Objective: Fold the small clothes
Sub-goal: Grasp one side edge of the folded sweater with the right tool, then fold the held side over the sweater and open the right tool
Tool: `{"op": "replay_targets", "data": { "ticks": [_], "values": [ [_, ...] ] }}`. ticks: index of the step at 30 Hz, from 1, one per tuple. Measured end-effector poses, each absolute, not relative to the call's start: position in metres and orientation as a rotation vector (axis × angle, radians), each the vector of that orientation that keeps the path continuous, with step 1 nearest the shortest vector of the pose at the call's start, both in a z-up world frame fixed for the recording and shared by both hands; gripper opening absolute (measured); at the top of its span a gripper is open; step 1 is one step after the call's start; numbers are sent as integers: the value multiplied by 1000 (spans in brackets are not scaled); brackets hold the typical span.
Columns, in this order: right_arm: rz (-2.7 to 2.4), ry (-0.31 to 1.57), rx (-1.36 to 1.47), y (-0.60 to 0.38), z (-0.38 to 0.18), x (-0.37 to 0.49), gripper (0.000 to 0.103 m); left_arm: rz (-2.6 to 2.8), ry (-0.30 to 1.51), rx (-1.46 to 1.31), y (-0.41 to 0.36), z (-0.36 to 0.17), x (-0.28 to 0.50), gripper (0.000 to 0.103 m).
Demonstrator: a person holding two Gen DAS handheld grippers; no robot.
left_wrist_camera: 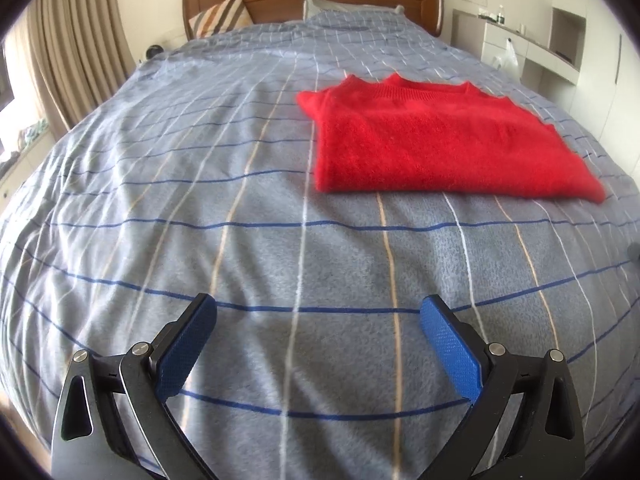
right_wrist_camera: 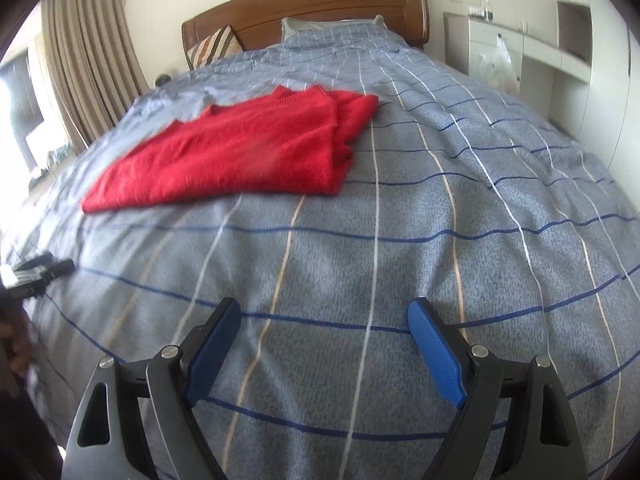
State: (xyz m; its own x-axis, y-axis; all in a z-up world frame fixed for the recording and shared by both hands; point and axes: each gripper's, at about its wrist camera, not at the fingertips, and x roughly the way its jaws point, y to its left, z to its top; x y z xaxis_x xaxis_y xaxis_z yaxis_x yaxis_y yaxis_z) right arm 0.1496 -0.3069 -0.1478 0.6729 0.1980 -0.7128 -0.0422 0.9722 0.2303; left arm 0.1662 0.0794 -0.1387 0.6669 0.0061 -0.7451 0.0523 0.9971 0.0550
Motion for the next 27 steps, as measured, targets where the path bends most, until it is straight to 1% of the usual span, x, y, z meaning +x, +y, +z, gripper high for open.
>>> {"op": "replay_targets", "data": {
  "ticks": [3, 6, 9, 12, 14, 15, 16, 17, 18, 21, 25, 27],
  "values": [
    [159, 778, 424, -346, -120, 175, 85, -13, 826, 32, 103, -139, 161, 102],
    [223, 820, 572, -367, -110, 230, 85, -6, 838, -81, 126, -154, 156, 102],
    [243, 909, 601, -364, -121, 287, 79, -9, 755, -97, 131, -165, 136, 102],
    [246, 1005, 624, -350, -147, 328, 77, 2, 747, -41, 121, -166, 132, 102],
    [229, 1013, 640, -337, -159, 339, 77, -12, 749, -48, 123, -167, 135, 102],
    [229, 1005, 633, -331, -159, 343, 68, -24, 749, -61, 125, -168, 136, 103],
    [245, 1008, 614, -324, -158, 346, 39, -31, 750, -74, 127, -168, 138, 103],
    [252, 1032, 571, -316, -156, 348, 21, -33, 752, -83, 128, -167, 139, 103],
    [215, 1062, 490, -306, -150, 350, 11, -34, 753, -88, 129, -167, 141, 103],
    [179, 1048, 348, -282, -117, 350, 10, -31, 754, -92, 130, -166, 140, 103],
    [272, 997, 345, -234, -61, 364, 10, -22, 754, -98, 133, -164, 143, 103],
    [336, 1001, 329, -198, -45, 375, 10, -19, 753, -106, 135, -164, 144, 103]
  ]
}}
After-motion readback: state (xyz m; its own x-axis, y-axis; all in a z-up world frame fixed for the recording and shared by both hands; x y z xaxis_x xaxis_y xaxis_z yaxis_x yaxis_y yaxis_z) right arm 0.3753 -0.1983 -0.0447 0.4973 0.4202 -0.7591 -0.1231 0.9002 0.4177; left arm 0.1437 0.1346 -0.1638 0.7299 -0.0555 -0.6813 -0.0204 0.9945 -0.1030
